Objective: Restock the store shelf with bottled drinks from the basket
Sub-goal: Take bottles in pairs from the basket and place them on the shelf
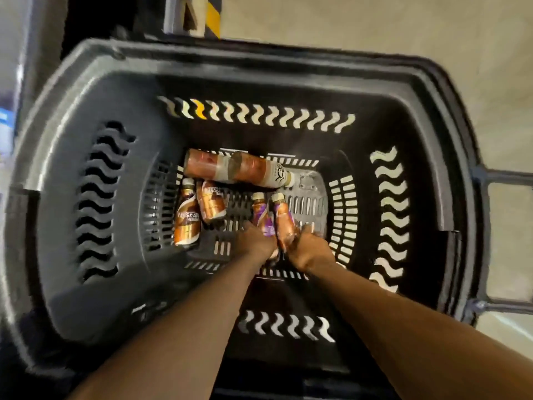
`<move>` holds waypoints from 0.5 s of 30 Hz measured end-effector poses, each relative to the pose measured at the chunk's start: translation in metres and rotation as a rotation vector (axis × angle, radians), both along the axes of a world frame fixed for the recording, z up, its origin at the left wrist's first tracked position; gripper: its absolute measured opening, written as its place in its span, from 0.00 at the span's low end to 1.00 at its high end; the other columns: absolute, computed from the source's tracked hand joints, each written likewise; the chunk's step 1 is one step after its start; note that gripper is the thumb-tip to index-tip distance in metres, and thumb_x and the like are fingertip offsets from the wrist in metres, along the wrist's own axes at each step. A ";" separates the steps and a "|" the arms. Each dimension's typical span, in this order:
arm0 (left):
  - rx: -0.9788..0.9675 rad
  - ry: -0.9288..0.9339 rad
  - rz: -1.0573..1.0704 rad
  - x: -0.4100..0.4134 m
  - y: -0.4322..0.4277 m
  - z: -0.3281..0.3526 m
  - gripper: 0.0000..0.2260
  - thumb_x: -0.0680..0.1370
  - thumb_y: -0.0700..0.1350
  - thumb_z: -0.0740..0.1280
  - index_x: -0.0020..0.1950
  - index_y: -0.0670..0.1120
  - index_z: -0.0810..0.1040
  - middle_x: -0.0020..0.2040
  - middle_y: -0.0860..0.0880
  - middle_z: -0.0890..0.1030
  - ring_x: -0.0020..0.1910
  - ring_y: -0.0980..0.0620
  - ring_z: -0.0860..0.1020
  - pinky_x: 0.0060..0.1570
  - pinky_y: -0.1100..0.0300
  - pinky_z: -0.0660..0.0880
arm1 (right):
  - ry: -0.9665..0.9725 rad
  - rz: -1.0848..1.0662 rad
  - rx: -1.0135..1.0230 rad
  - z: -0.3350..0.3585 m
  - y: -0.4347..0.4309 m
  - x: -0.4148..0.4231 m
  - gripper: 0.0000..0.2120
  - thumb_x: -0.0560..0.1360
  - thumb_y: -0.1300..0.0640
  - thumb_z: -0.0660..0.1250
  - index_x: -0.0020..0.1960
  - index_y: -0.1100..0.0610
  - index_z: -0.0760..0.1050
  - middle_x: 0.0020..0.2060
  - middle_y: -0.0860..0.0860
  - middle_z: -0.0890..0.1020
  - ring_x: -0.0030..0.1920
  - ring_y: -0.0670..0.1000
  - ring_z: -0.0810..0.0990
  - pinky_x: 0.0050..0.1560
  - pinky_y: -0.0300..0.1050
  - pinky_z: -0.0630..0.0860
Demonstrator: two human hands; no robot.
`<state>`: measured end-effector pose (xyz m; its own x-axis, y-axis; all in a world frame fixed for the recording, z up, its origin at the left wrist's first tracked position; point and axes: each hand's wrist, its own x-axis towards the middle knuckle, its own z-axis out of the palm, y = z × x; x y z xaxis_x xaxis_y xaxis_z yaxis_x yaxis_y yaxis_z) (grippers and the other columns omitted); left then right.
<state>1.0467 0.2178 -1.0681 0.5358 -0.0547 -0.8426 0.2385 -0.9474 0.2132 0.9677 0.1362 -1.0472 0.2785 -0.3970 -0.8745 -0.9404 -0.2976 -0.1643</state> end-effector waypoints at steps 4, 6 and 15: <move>-0.039 0.058 0.196 0.003 -0.011 -0.042 0.29 0.70 0.56 0.73 0.67 0.47 0.74 0.62 0.43 0.79 0.59 0.42 0.78 0.57 0.51 0.75 | -0.024 0.002 -0.065 -0.044 0.012 0.001 0.41 0.70 0.51 0.74 0.74 0.57 0.54 0.67 0.59 0.70 0.65 0.60 0.72 0.65 0.57 0.71; -0.052 0.027 0.208 0.007 -0.016 -0.055 0.31 0.67 0.57 0.73 0.66 0.46 0.74 0.62 0.43 0.80 0.58 0.41 0.79 0.59 0.49 0.76 | -0.056 -0.056 -0.118 -0.057 0.015 0.002 0.41 0.70 0.52 0.75 0.74 0.56 0.54 0.67 0.58 0.69 0.66 0.60 0.71 0.65 0.57 0.71; 0.078 -0.124 -0.135 0.007 -0.015 -0.066 0.42 0.70 0.52 0.77 0.75 0.42 0.57 0.72 0.38 0.67 0.68 0.38 0.71 0.60 0.47 0.72 | -0.106 -0.111 -0.262 -0.078 -0.002 0.003 0.33 0.71 0.43 0.73 0.67 0.52 0.60 0.58 0.54 0.77 0.55 0.57 0.79 0.55 0.53 0.77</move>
<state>1.0541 0.2031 -1.1342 0.6282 -0.0702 -0.7748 0.0847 -0.9838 0.1578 0.9703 0.1341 -1.1250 0.3051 -0.6386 -0.7065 -0.9513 -0.2388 -0.1949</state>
